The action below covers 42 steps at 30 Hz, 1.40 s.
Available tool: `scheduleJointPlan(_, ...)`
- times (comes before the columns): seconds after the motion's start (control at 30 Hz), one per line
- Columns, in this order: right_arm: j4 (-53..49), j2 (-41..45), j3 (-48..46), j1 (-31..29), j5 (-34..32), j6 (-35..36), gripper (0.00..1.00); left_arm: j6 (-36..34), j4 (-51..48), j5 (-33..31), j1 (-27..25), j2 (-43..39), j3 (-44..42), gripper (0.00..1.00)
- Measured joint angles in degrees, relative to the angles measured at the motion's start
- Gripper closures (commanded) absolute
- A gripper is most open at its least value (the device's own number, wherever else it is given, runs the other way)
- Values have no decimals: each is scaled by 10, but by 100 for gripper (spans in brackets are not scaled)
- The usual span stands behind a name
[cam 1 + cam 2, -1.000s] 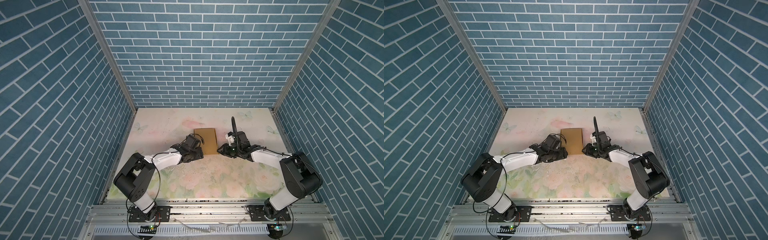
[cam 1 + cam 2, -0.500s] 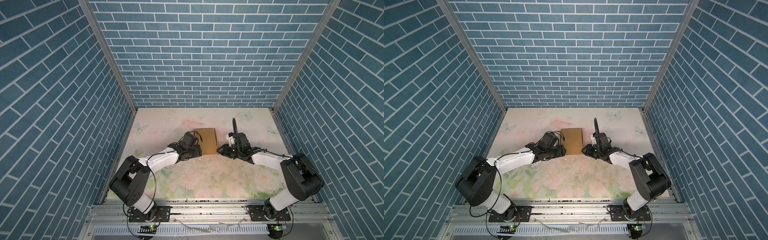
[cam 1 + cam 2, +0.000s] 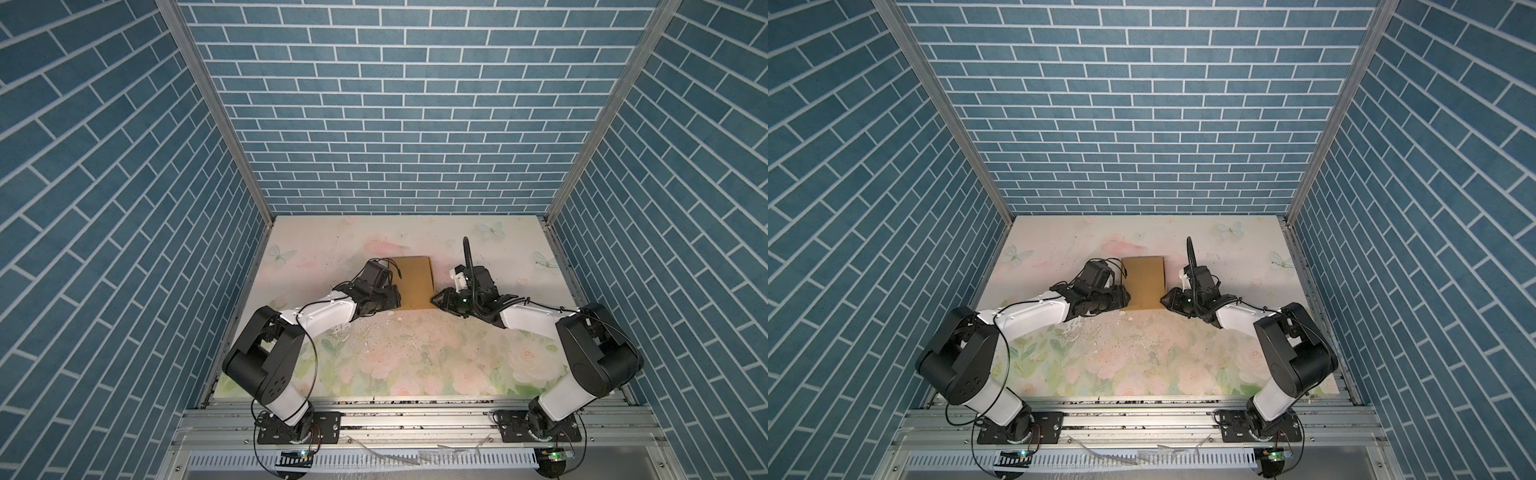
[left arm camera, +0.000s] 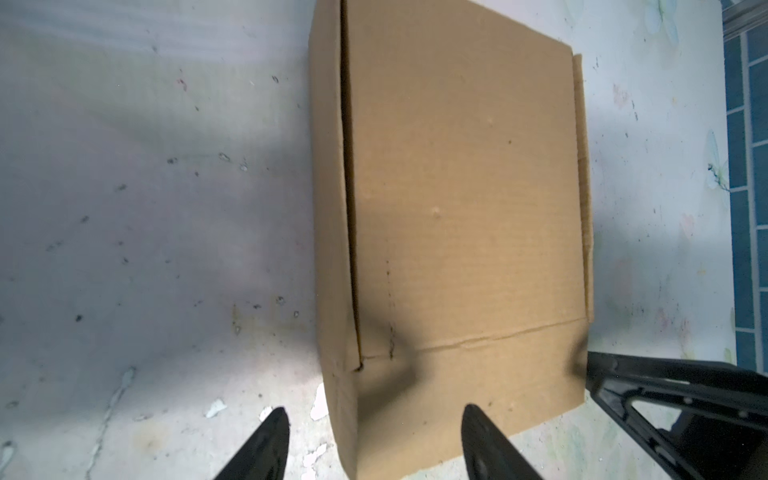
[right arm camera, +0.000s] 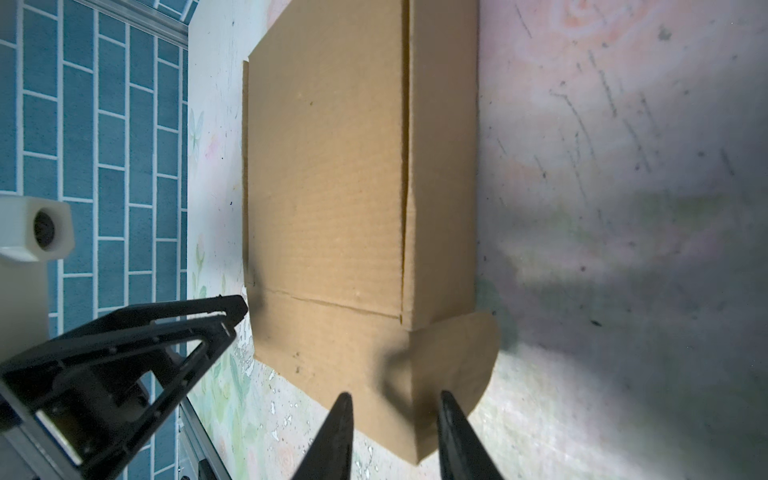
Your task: Fold the paper box
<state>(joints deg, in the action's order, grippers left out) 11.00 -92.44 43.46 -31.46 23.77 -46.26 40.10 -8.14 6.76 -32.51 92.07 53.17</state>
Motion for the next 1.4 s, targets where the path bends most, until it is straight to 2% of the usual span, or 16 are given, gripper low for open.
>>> scheduleJointPlan(0.23,6,-3,0,0,0,0,65,-19,24,9,24,35,13,34)
scheduleJointPlan(0.43,7,-3,0,0,0,0,65,-29,49,25,25,77,36,44)
scheduleJointPlan(0.53,8,-4,0,0,0,0,66,-30,59,33,25,82,38,53)
scheduleJointPlan(0.7,15,-16,0,0,0,0,68,-34,68,36,26,82,38,59)
scheduleJointPlan(1.0,24,-24,0,0,1,-9,70,-34,76,35,25,82,35,63)
scheduleJointPlan(1.4,65,-42,-3,6,32,-79,76,-32,78,10,18,82,35,64)
